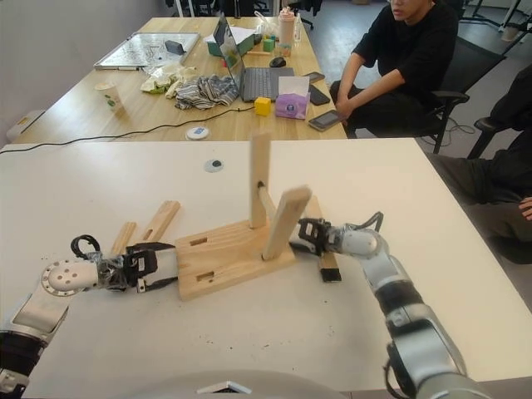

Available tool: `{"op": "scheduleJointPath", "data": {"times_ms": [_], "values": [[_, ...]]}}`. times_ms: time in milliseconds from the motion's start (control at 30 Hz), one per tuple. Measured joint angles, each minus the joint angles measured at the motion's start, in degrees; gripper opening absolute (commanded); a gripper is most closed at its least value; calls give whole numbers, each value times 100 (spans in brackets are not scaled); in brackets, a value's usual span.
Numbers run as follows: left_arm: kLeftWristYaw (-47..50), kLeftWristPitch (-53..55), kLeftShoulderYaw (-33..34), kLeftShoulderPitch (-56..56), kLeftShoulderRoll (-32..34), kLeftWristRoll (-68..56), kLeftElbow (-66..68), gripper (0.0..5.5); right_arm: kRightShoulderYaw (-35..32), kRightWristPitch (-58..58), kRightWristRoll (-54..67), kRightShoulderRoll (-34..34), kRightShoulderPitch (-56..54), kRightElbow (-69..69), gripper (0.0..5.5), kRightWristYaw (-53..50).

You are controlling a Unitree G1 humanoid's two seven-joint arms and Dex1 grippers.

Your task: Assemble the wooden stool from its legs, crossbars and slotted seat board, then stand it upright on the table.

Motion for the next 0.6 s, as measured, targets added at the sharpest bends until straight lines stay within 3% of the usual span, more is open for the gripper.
{"op": "scheduleJointPath", "data": {"times_ms": [67, 133, 200, 300, 400, 500, 600], "values": [[-358, 544, -316, 222, -273, -714, -785, 380, -302, 15, 164, 515, -682, 587, 288, -734], [-520, 1588, -508, 478, -609, -1835, -1681, 380, -591, -117, 261, 525, -1245, 989, 288, -1159], [-403, 2190, -204, 415, -646, -2499, -2013, 380, -614, -300, 214, 350, -1298, 1161, 288, -1251], [-138, 2928, 857, -36, -534, -3429, -2066, 380, -833, -449, 146, -500, -1115, 1157, 288, -1269], [418, 2690, 1211, -837, -480, -2978, -1343, 380, -1081, 17, 903, -1071, -205, 126, 288, -67], [992, 1954, 1122, -1421, -624, -2019, -145, 380, -1079, 1240, 2260, -1427, 948, -1541, 288, 1622], [1325, 1206, 888, -1710, -912, -1329, 1082, 380, -861, 2139, 2940, -1787, 1750, -2902, 288, 2634]]}}
